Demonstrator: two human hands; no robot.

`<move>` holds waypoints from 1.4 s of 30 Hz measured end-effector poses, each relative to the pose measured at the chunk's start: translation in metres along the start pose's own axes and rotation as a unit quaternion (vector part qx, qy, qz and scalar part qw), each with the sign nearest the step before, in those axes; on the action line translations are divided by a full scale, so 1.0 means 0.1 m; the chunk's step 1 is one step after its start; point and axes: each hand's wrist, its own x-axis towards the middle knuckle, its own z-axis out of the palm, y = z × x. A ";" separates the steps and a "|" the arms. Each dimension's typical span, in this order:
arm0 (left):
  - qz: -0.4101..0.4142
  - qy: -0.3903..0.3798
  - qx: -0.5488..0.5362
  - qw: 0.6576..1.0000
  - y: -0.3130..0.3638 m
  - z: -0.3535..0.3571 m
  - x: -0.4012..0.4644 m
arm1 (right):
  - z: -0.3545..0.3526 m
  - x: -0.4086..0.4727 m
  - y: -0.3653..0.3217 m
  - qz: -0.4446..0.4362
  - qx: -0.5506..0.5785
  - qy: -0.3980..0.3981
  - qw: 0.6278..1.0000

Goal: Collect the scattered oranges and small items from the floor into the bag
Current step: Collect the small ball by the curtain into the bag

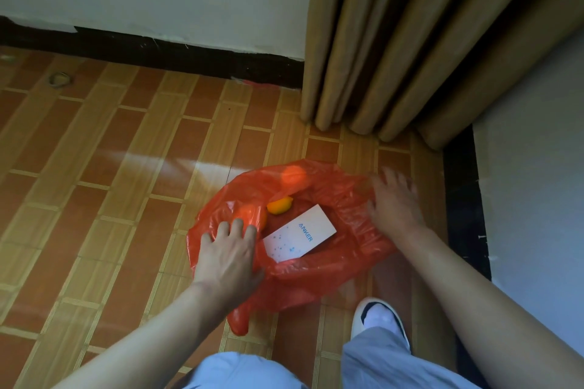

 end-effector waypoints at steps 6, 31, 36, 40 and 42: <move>-0.046 -0.033 0.012 0.998 -0.03 0.03 -0.09 | -0.04 0.02 0.00 0.043 0.025 -0.041 0.998; -0.101 0.069 -0.167 0.978 -0.26 -1.04 0.00 | -0.73 0.06 -0.37 0.040 0.242 0.066 0.967; -0.126 0.041 -0.188 0.973 -0.25 -1.61 -0.50 | -1.29 -0.44 -0.45 0.062 0.296 0.033 0.953; -0.148 0.008 -0.223 0.963 -0.27 -2.15 -1.01 | -1.99 -0.86 -0.52 0.074 0.321 0.014 0.944; -0.168 -0.001 -0.248 0.954 -0.31 -2.42 -1.23 | -2.35 -1.07 -0.57 0.080 0.330 0.007 0.941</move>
